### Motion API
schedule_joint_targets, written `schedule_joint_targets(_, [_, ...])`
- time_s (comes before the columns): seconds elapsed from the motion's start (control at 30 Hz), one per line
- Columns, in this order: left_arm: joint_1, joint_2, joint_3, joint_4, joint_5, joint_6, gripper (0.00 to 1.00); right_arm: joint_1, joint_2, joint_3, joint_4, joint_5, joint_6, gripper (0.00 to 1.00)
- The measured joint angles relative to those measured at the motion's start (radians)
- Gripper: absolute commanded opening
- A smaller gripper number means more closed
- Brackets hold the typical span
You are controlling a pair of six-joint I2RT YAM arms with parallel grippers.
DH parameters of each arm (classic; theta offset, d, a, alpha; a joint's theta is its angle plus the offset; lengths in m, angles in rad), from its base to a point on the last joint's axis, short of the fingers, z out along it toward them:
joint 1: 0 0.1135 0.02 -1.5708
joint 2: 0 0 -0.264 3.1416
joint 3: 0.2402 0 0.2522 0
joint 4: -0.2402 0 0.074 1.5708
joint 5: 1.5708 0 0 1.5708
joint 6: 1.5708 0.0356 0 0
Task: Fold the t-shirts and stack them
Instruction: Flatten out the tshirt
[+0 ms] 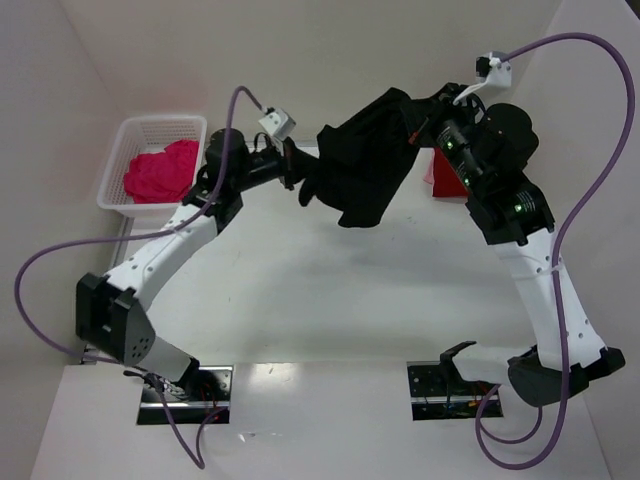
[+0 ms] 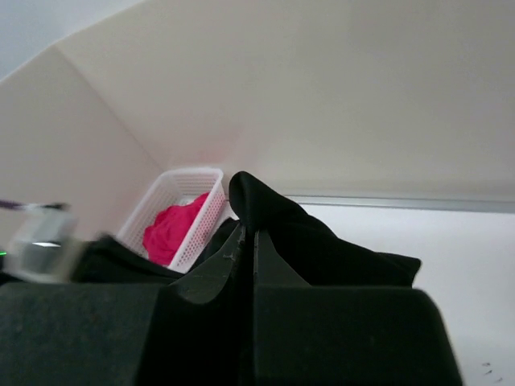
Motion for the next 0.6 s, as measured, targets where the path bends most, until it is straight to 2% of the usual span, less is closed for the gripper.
schedule_joint_targets(0.1, [0.006,-0.119,-0.009,0.006,-0.056,0.001,0.0,0.0,-0.016,-0.042,0.008,0.025,0.003,0.07])
schedule_joint_targets(0.23, [0.01,-0.216,0.035,-0.011,-0.138,0.0,0.0,0.0,-0.027,-0.139,0.064,0.047,0.011,0.19])
schedule_joint_targets(0.3, [0.012,-0.243,0.071,-0.052,-0.19,0.001,0.0,0.0,-0.027,-0.205,0.088,0.054,0.018,0.37])
schedule_joint_targets(0.37, [0.014,-0.259,0.121,-0.103,-0.243,0.002,0.0,0.0,-0.021,-0.264,0.096,0.055,0.029,0.74])
schedule_joint_targets(0.4, [0.016,-0.266,0.148,-0.13,-0.278,0.002,0.0,0.0,-0.013,-0.287,0.096,0.054,0.031,0.88])
schedule_joint_targets(0.47, [0.019,-0.281,0.194,-0.174,-0.348,0.001,0.0,0.0,0.015,-0.307,0.095,0.054,0.038,1.0])
schedule_joint_targets(0.6, [0.019,-0.331,0.219,-0.233,-0.473,0.0,0.0,0.0,0.072,-0.322,0.102,0.021,0.043,1.0])
